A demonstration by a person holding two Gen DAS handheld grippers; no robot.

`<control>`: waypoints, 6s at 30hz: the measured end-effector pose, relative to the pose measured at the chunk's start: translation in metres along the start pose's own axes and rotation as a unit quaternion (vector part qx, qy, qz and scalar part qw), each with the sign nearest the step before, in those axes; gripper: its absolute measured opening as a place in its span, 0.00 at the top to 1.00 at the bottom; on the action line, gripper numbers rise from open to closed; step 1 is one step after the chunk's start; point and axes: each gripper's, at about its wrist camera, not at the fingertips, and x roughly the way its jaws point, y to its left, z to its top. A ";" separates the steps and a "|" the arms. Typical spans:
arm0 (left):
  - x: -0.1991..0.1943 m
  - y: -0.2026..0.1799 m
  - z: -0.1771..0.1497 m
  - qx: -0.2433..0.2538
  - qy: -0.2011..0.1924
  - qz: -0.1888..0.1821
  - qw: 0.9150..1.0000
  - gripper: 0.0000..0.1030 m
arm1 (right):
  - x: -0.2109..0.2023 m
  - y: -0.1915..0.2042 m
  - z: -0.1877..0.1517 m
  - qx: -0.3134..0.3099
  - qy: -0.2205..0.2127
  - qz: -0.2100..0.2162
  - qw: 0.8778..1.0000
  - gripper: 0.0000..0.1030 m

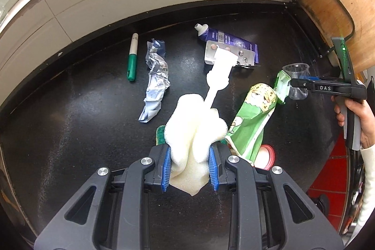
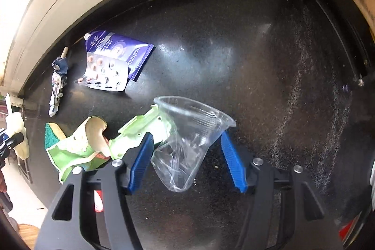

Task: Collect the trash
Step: 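Carry the foam block and clear cup over the yellow-rimmed bin with both grippers, then open both grippers to drop the foam block and cup into the bin, then return both open grippers to the countertop trash, then grasp the green sponge with the left gripper while the right grasps the pale green tray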

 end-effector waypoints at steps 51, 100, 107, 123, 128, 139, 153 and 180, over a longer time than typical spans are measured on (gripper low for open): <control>-0.125 0.116 -0.469 -0.281 -0.051 0.079 0.955 0.74 | -0.027 0.434 -0.289 -0.499 0.028 0.191 0.845 0.70; 0.132 0.241 -0.663 -0.448 -0.042 0.022 0.893 0.72 | 0.260 0.515 -0.499 -0.500 0.185 0.064 0.844 0.70; 0.097 0.253 -0.657 -0.482 -0.049 0.063 0.873 0.06 | 0.247 0.517 -0.499 -0.513 0.155 0.073 0.841 0.07; -0.113 0.192 -0.564 -0.355 -0.178 0.135 0.908 0.06 | 0.088 0.508 -0.487 -0.573 -0.001 0.195 0.796 0.07; -0.148 0.167 -0.492 -0.308 -0.206 0.145 0.917 0.06 | 0.022 0.472 -0.428 -0.555 -0.103 0.181 0.805 0.07; -0.108 0.112 -0.284 -0.185 -0.144 0.068 0.970 0.06 | -0.040 0.271 -0.246 -0.435 -0.155 0.057 0.885 0.07; 0.020 0.041 -0.073 -0.092 -0.025 0.091 0.991 0.06 | -0.015 0.048 -0.110 -0.295 -0.066 -0.053 0.952 0.07; 0.073 0.019 -0.034 -0.069 0.041 -0.002 0.997 0.06 | 0.001 0.119 -0.025 -0.512 -0.001 -0.039 0.858 0.07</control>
